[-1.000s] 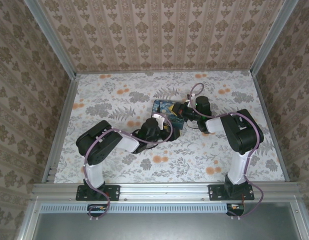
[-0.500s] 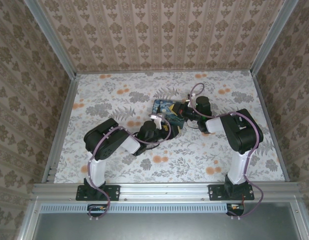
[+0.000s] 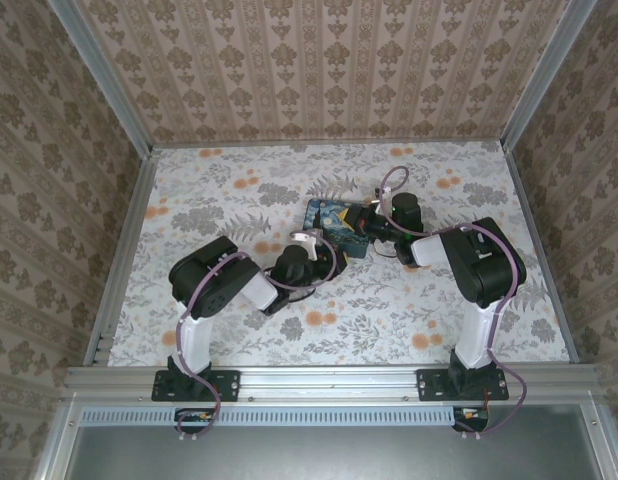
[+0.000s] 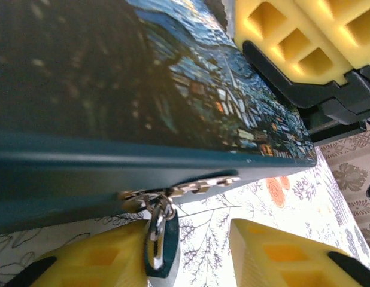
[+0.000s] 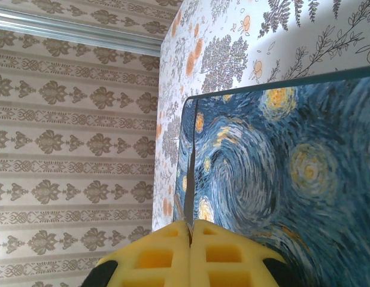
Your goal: Unlock the padlock with the key
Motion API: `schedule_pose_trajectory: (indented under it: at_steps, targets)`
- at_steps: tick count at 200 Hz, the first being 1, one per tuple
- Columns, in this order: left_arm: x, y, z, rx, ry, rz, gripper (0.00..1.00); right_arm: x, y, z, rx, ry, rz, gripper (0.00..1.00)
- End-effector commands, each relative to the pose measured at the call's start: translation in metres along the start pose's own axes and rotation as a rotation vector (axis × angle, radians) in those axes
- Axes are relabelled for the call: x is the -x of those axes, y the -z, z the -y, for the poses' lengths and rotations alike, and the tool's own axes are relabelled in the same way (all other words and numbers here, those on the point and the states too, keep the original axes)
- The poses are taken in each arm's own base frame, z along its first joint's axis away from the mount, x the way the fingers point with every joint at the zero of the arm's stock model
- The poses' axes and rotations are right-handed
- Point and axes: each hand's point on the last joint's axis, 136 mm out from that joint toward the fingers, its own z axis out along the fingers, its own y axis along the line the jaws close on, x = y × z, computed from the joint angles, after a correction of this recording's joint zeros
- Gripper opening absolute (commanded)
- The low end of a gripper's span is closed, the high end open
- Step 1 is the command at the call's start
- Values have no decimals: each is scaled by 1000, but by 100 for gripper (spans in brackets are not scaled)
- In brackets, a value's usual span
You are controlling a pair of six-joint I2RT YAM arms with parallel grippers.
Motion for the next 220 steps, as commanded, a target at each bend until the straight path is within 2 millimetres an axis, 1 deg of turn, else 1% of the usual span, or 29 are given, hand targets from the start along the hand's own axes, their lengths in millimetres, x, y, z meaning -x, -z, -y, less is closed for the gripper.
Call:
schedule_pose_trajectory:
  at_steps: [1,26,45,57,89,110,139,157,174,184,198,220]
  targets:
    - [5,1,-3,-2,18,28,36,-13,-1,22,-44,-46,-27,0]
    - [7,1,-4,-1,22,33,30,-12,-1,22,-44,-47,-26,0]
    - [7,0,-4,0,24,31,22,-11,-1,20,-41,-45,-25,0]
    - [7,0,-5,1,28,28,19,-11,-1,20,-41,-45,-24,0]
    - [7,0,-8,3,47,26,9,-8,0,11,-24,-38,-24,0]
    - [9,0,-9,1,65,28,0,2,3,-6,2,-21,-12,0]
    - [14,0,-8,-10,93,31,0,21,16,-41,48,22,23,0]
    - [17,2,-8,-13,115,38,0,27,27,-61,66,58,36,0]
    - [21,3,-6,-23,133,41,0,23,36,-77,82,88,30,0]
    - [23,5,-6,-26,141,45,0,18,41,-81,90,98,25,0]
    - [26,6,-4,-30,148,46,0,9,49,-83,98,104,13,0]
    - [32,10,-4,-34,162,56,0,-8,62,-76,97,94,0,0]
